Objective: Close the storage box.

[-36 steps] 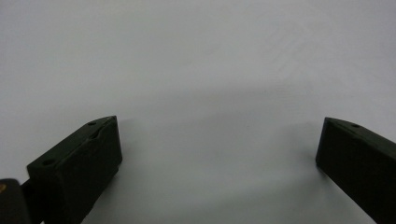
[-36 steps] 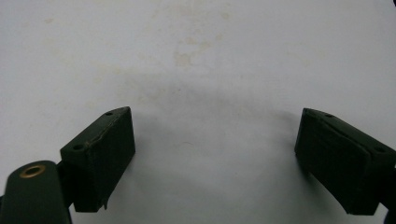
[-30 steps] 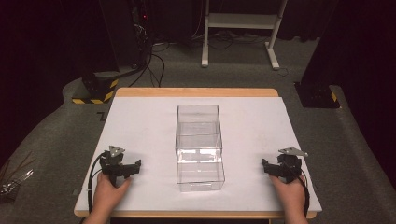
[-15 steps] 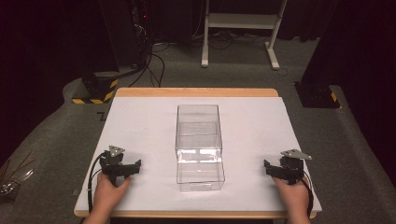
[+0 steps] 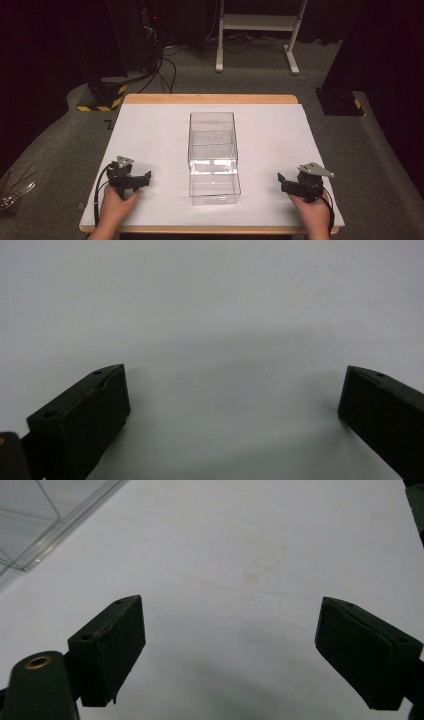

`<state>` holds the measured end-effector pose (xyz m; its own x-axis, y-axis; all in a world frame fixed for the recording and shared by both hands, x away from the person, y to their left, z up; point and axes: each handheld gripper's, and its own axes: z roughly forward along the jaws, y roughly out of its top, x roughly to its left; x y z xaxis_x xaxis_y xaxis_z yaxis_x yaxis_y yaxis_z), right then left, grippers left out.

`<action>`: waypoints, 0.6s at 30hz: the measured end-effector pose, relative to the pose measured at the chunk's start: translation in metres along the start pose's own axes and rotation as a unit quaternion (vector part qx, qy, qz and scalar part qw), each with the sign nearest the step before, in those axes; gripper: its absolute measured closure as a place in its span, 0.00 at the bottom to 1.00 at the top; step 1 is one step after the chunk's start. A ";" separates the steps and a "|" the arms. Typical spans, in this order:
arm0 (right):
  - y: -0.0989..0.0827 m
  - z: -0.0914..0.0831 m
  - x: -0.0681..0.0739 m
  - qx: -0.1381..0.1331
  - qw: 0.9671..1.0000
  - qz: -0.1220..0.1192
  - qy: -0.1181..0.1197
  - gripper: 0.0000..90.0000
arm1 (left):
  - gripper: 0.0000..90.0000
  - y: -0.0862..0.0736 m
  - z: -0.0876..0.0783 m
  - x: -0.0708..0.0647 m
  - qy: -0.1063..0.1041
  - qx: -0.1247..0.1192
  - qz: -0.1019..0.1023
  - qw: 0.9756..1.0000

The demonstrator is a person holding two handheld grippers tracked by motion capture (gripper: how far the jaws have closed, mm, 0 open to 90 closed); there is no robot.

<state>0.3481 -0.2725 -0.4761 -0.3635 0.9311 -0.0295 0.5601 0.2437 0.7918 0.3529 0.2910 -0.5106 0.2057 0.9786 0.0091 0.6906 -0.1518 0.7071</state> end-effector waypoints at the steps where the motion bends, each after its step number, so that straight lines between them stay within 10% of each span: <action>1: 0.002 -0.004 0.006 -0.007 1.000 -0.001 0.006 0.14 | 0.00 0.000 0.000 0.000 0.000 -0.001 0.000 1.000; 18: 0.008 -0.014 0.044 -0.034 0.997 -0.030 0.064 0.14 | 0.00 0.000 0.000 0.000 0.000 -0.001 0.000 1.000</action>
<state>0.3261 -0.2337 -0.4625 -0.4897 0.8719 -0.0027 0.4842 0.2746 0.8308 0.3530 0.2910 -0.5107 0.2058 0.9785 0.0095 0.6895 -0.1519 0.7082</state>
